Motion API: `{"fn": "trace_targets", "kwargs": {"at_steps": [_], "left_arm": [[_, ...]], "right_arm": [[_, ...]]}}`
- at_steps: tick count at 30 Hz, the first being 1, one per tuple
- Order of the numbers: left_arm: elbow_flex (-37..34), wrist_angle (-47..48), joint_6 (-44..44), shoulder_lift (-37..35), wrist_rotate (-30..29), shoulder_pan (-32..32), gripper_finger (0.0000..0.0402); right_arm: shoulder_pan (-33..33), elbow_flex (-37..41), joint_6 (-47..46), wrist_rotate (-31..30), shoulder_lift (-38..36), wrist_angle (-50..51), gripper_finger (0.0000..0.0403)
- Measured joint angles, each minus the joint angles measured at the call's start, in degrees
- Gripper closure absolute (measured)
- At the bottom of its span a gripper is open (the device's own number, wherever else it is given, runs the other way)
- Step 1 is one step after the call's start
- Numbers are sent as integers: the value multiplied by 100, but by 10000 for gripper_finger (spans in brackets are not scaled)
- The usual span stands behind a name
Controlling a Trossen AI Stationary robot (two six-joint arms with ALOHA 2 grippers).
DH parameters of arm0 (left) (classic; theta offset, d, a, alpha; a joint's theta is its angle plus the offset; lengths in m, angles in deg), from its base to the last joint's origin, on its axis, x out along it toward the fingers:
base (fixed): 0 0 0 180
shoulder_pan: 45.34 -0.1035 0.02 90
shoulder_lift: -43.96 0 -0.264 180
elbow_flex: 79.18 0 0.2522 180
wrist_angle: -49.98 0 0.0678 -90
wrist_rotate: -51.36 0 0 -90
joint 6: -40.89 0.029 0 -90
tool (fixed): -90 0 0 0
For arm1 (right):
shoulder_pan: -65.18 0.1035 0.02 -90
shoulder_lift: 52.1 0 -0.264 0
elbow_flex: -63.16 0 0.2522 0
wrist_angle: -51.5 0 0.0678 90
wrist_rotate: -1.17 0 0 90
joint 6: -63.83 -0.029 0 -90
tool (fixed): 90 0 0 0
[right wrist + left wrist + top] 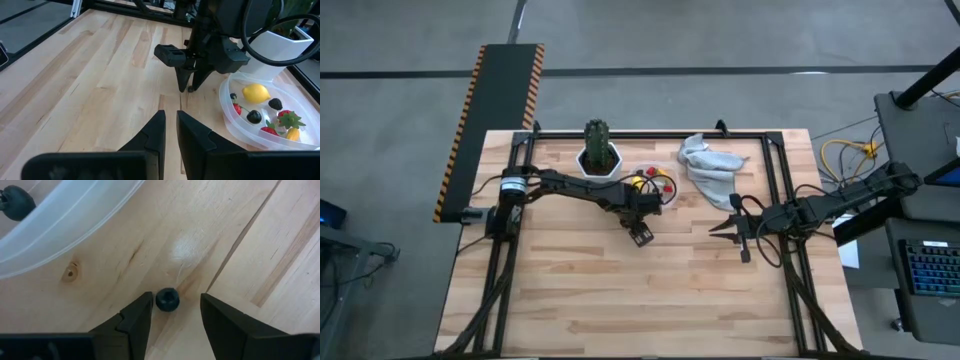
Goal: Pick and placing Produce into tupperware
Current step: Put the blueberry into the transparent bin
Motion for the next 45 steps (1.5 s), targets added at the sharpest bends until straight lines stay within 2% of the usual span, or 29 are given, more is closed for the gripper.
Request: {"fn": "trace_targets", "kwargs": {"at_steps": [10,13,17,21,23,45], "left_arm": [[-10,-41,-6,0,-5,-7,245],[-23,-46,-5,-2,-21,-9,256],[-81,-61,-5,-11,-35,-12,298],[-156,-71,11,13,101,-33,368],[-194,-81,-56,50,101,-44,384],[-206,-52,-43,86,172,-61,384]], "right_arm": [[0,-1,2,0,0,-2,364],[-1,0,1,0,0,-1,364],[-2,1,0,0,0,-2,364],[-1,1,1,0,0,-2,364],[0,1,0,0,0,-1,364],[-2,-1,0,0,0,-2,364]]}}
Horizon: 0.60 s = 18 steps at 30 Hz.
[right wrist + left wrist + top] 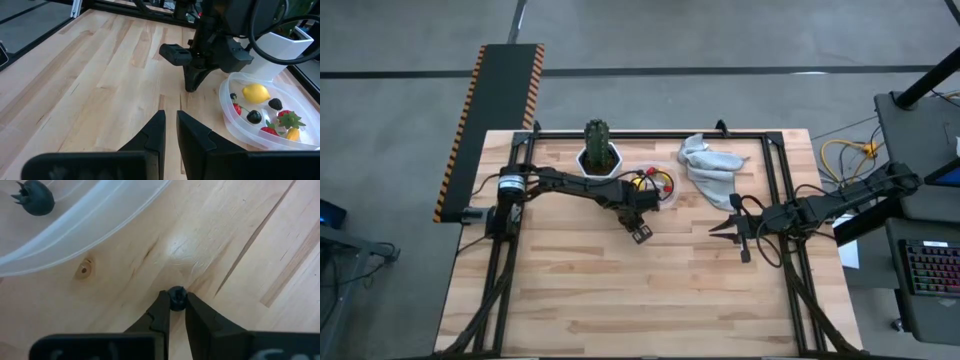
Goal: Pick and placing Produce into tupperware
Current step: Put the blueberry into the transparent bin
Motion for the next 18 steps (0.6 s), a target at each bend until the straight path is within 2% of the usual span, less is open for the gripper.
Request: {"fn": "trace_targets", "kwargs": {"at_steps": [18], "left_arm": [[228,216,108,-88,-52,7,385]], "right_arm": [[0,0,2,0,0,-2,364]]}}
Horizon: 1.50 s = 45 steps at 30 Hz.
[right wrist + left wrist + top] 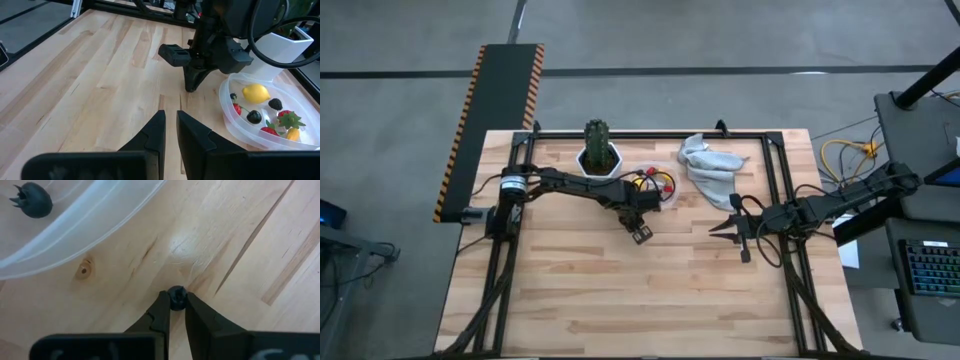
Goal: Pick and placing Produce into tupperware
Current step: Put the blueberry into the transparent bin
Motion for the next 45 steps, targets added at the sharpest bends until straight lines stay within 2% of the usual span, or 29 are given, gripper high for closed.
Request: {"fn": "trace_targets", "kwargs": {"at_steps": [22,30,35,39,45], "left_arm": [[475,335,169,-103,-34,7,396],[474,358,206,-108,-448,13,399],[488,348,207,-145,-496,13,400],[492,345,534,-233,-492,25,401],[484,199,800,-652,-543,121,369]], "right_arm": [[1,1,-2,0,0,2,364],[0,0,-7,0,0,5,364],[0,1,-53,0,0,31,364],[0,0,-52,0,2,27,364],[0,0,-47,-45,0,-60,361]]}}
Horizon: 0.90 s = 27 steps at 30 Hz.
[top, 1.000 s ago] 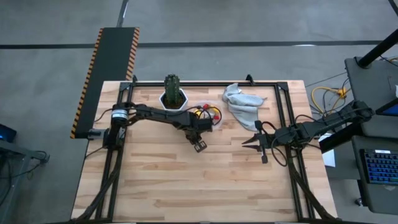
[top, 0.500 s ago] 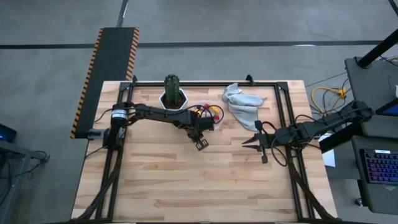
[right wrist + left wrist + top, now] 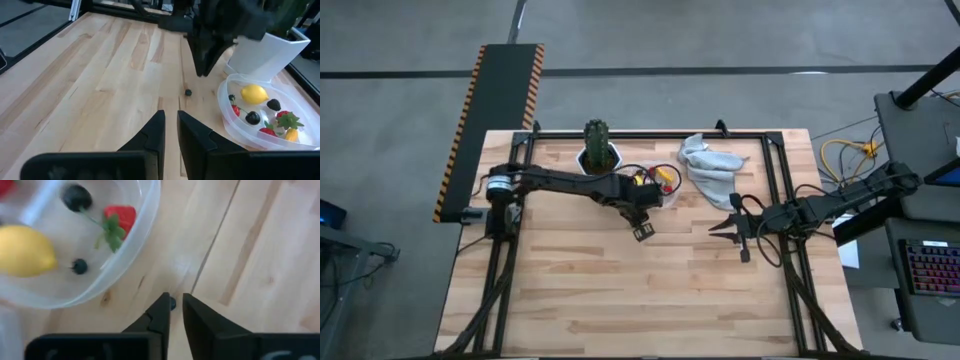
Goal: Pick and placing Produce into tupperware
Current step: Put the blueberry into the transparent bin
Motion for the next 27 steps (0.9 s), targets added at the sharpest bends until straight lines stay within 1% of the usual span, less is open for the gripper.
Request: {"fn": "trace_targets", "kwargs": {"at_steps": [3,7,11,13,16,18,21,25,27], "left_arm": [[-87,81,85,-406,-330,119,348],[-401,263,92,-1220,-1258,386,334],[-835,241,-31,-2311,-2126,683,333],[-1111,235,-53,-2892,-2507,812,333],[-1474,196,-80,-3696,-2924,943,333],[-1732,170,-89,-4180,-3079,1035,333],[-2096,-153,-56,-4776,-3185,1141,333],[-2565,-344,-54,-5341,-3212,1223,333],[-2760,-424,-59,-5531,-3217,1254,333]], "right_arm": [[0,0,85,-13,25,-259,355],[-55,-4,387,-145,314,-1005,343],[-346,-2,526,-156,1005,-1934,319],[-581,-21,537,-156,1509,-2488,302],[-968,-169,470,-67,2304,-2942,273],[-1217,-397,450,258,2911,-3337,255],[-1509,-903,367,917,3897,-3595,232],[-1794,-1658,164,1700,5130,-3583,213],[-1920,-1958,-54,1957,5611,-3544,208]]}}
